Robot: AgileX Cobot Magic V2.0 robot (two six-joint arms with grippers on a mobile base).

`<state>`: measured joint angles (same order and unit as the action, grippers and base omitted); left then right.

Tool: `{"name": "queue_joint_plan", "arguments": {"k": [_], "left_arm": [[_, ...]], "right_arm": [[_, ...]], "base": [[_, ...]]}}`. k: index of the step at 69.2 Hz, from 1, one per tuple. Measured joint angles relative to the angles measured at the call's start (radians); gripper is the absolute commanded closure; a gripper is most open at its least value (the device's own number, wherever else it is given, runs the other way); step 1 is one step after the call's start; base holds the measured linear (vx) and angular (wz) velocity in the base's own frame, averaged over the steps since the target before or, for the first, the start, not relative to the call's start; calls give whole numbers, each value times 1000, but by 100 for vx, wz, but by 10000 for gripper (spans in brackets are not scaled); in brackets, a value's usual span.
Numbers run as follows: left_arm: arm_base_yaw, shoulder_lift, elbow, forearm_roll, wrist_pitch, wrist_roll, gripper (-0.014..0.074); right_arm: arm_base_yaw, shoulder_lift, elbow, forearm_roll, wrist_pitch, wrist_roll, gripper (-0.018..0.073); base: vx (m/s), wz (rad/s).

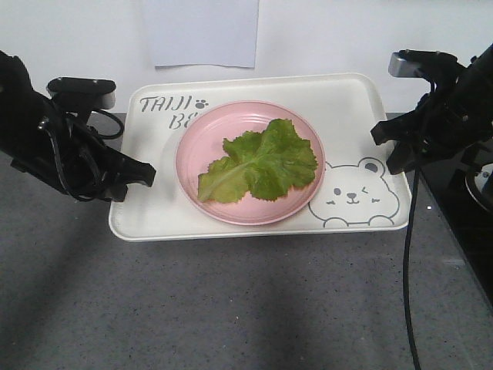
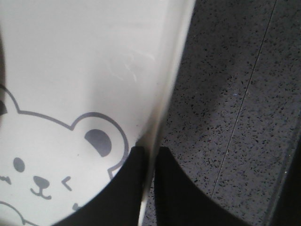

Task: Transfer vegetables to tray and serve
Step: 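Keep the tray held with both grippers as the base settles at the counter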

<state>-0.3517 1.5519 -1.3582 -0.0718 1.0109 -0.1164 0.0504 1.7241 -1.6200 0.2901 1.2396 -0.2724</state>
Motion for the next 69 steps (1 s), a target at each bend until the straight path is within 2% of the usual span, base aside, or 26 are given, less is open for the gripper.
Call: {"name": "queue_joint_plan", "arguments": {"k": [69], "left_arm": [[0, 0, 0, -1, 0, 0, 602]], "right_arm": [[0, 0, 0, 0, 0, 0, 565]], "base": [[0, 0]]}}
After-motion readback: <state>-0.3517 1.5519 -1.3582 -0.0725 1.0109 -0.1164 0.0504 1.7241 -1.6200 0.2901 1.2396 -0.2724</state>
